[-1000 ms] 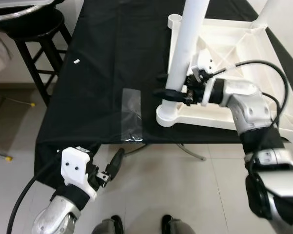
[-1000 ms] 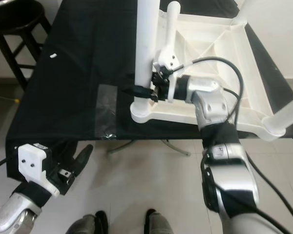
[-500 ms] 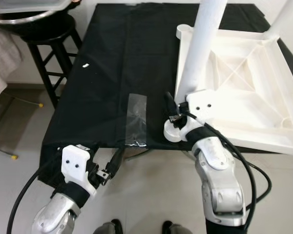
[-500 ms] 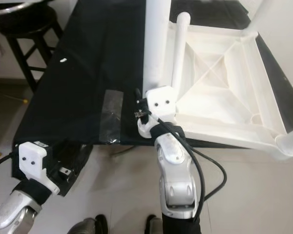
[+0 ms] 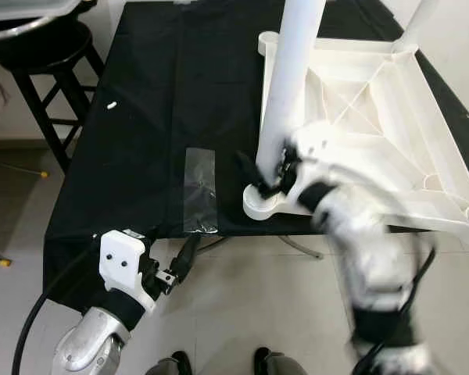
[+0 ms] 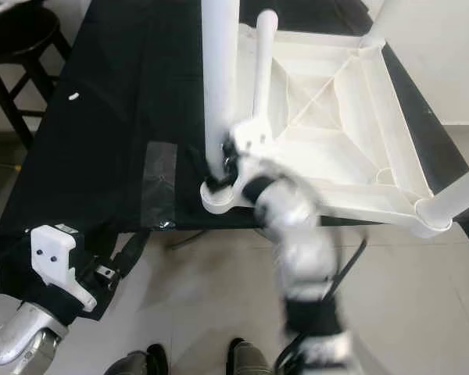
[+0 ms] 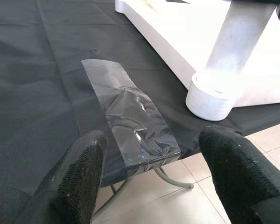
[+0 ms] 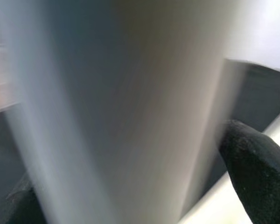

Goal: Building children table

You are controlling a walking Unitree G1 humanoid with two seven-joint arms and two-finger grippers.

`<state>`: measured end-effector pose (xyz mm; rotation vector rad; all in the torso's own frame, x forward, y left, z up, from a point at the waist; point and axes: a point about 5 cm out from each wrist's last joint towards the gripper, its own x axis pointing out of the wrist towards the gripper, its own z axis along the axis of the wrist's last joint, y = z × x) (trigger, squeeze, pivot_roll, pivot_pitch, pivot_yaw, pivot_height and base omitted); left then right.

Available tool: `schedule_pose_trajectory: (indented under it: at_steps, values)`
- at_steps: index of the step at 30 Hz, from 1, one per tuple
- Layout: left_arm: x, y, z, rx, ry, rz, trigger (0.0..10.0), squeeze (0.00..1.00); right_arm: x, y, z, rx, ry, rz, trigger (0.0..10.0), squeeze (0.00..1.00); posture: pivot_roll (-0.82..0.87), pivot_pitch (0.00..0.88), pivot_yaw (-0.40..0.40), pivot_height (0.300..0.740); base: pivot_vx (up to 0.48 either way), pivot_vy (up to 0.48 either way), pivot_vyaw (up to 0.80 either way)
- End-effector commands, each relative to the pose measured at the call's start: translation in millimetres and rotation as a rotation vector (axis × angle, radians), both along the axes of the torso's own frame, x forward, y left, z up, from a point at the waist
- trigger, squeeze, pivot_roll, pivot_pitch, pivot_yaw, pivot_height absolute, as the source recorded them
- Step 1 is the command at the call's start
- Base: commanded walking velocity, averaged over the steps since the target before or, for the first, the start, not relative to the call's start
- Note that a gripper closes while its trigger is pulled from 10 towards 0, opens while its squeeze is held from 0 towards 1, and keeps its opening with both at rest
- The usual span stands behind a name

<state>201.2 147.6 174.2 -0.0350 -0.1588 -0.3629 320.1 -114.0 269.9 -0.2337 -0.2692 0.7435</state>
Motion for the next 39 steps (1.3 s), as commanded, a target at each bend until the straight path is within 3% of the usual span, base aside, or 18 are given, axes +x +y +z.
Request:
schedule_pose_trajectory:
  at_steps: [1,5,13,14,15,16,20,27,29,30,31,33,34,35,36,37,38,39]
  values:
    - [-2.1,-0.7,-4,-0.001,0.020,0.001,10.0,0.00,-0.1,4.5,-5,-0.070,0.013,0.172,10.0,0.00,-0.01,0.273,-0.043,0.740,0.000,0.000,0.00]
    - [-2.6,-0.8,-4,0.000,0.020,0.003,10.0,0.00,13.7,-5.5,0,-0.188,0.029,0.284,10.0,0.00,0.00,0.276,-0.041,0.740,0.000,0.000,0.00]
    - [-3.2,-1.2,-4,0.002,0.021,0.001,10.0,0.00,25.9,-11.0,16,-0.197,0.042,0.374,10.0,0.00,0.01,0.276,-0.037,0.740,0.000,0.000,0.00]
    - [-3.5,-1.4,-4,0.003,0.022,0.000,10.0,0.00,29.2,-12.4,23,-0.194,0.041,0.426,3.8,0.00,0.01,0.276,-0.036,0.740,0.000,0.000,0.00]
    - [-3.5,-1.4,-4,0.003,0.022,0.000,10.0,0.00,29.2,-12.4,23,-0.194,0.041,0.426,3.8,0.00,0.01,0.276,-0.036,0.740,0.000,0.000,0.00]
    - [-3.7,-1.5,-4,0.004,0.022,0.000,10.0,0.00,30.7,-13.6,27,-0.195,0.052,0.484,0.0,0.00,0.01,0.276,-0.036,0.740,0.000,0.000,0.00]
    - [-4.0,-1.6,-4,0.004,0.024,0.000,10.0,0.00,34.7,-19.0,31,-0.214,0.067,0.582,0.0,0.00,0.01,0.279,-0.034,0.740,0.000,0.000,0.00]
    - [-3.9,-1.5,-4,0.003,0.025,-0.001,10.0,0.00,33.6,-22.4,28,-0.207,0.071,0.583,0.0,0.00,0.01,0.281,-0.030,0.740,0.000,0.000,0.00]
    - [-3.7,-1.4,-5,0.002,0.026,-0.002,10.0,0.00,32.3,-26.5,22,-0.198,0.067,0.529,0.0,0.00,-0.01,0.285,-0.031,0.740,0.000,0.000,0.00]
    - [-3.8,-0.8,-5,0.001,0.028,-0.003,10.0,0.00,27.8,-25.8,10,-0.126,0.099,0.401,0.0,0.00,-0.02,0.291,-0.033,0.740,0.000,0.000,0.00]
    - [-3.8,-0.8,-5,0.001,0.028,-0.003,10.0,0.00,27.8,-25.8,10,-0.126,0.099,0.401,0.0,0.00,-0.02,0.291,-0.033,0.740,0.000,0.000,0.00]
    - [-4.7,1.9,-5,0.002,0.029,-0.001,10.0,0.00,16.6,-12.8,-21,-0.061,0.140,0.022,0.0,0.00,-0.03,0.301,-0.026,0.740,0.000,0.000,0.00]
    - [-4.7,1.9,-5,0.002,0.029,-0.001,10.0,0.00,16.6,-12.8,-21,-0.061,0.140,0.022,0.0,0.00,-0.03,0.301,-0.026,0.740,0.000,0.000,0.00]
    - [-4.7,2.7,-5,0.003,0.030,0.000,10.0,0.00,6.6,-10.9,-37,0.018,0.166,-0.288,0.0,0.00,-0.03,0.301,-0.026,0.740,0.000,0.000,0.00]
    - [-4.7,2.7,-5,0.003,0.030,0.000,10.0,0.00,6.6,-10.9,-37,0.018,0.166,-0.288,0.0,0.00,-0.03,0.301,-0.026,0.740,0.000,0.000,0.00]
    - [-3.6,2.8,-4,0.005,0.030,-0.001,10.0,0.00,-11.9,-2.0,-53,0.059,0.203,-0.440,0.0,0.00,-0.03,0.308,-0.013,0.740,0.000,0.000,0.00]
    - [-3.6,2.8,-4,0.005,0.030,-0.001,10.0,0.00,-11.9,-2.0,-53,0.059,0.203,-0.440,0.0,0.00,-0.03,0.308,-0.013,0.740,0.000,0.000,0.00]
    - [-2.4,2.2,-4,0.007,0.031,-0.005,10.0,0.00,-23.4,5.7,-64,0.100,0.251,-0.509,0.0,0.00,-0.03,0.302,-0.005,0.740,0.000,0.000,0.00]
